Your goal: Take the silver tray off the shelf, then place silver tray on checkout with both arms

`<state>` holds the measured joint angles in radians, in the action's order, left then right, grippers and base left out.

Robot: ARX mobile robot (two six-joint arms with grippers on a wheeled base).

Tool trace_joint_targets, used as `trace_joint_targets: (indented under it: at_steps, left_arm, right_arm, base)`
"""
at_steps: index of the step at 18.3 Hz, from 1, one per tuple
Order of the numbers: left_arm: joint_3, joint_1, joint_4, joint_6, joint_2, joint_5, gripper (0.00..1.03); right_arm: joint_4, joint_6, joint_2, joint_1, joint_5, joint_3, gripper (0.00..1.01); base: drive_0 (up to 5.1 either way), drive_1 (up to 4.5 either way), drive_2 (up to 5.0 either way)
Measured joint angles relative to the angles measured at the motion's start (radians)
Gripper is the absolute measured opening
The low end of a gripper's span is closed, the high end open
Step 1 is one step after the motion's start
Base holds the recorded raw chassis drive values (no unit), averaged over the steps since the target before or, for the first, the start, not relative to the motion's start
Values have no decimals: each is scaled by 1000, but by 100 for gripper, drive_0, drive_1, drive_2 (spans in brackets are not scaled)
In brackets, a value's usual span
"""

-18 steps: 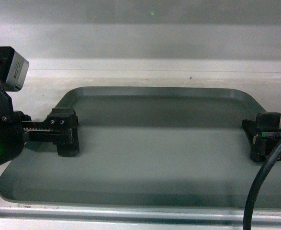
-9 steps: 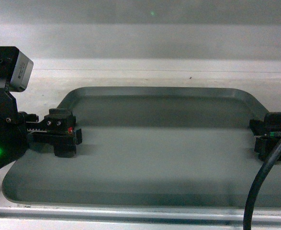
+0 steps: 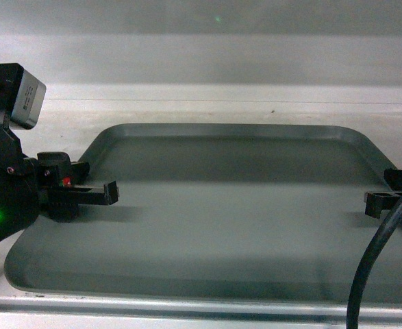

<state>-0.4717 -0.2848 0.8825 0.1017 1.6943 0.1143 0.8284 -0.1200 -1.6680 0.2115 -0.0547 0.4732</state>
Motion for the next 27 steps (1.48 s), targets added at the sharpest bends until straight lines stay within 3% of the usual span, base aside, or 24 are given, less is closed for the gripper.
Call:
trace_joint_targets:
  at_steps: [3, 12, 19, 21, 27]
  left_arm:
    - [0, -22, -24, 19, -13, 25, 6]
    - [-11, -48, -175, 28, -121, 94, 3]
    - [-21, -54, -204, 26, -180, 97, 3]
    - [-74, -63, -302, 23, -272, 107, 3]
    - [-118, -65, -422, 18, -321, 109, 3]
  right_arm:
    - [-13, -19, 2, 11, -50, 8, 3]
    - [-53, -18, 34, 18, -46, 8, 3]
    - [-177, -10, 175, 16, -53, 31, 3]
    - [-264, 5, 259, 10, -52, 72, 3]
    - [-349, 6, 290, 10, -53, 105, 3]
  base:
    - [0, 0, 0]
    - [0, 0, 0]
    - [0, 0, 0]
    - [0, 0, 0]
    - [0, 0, 0]
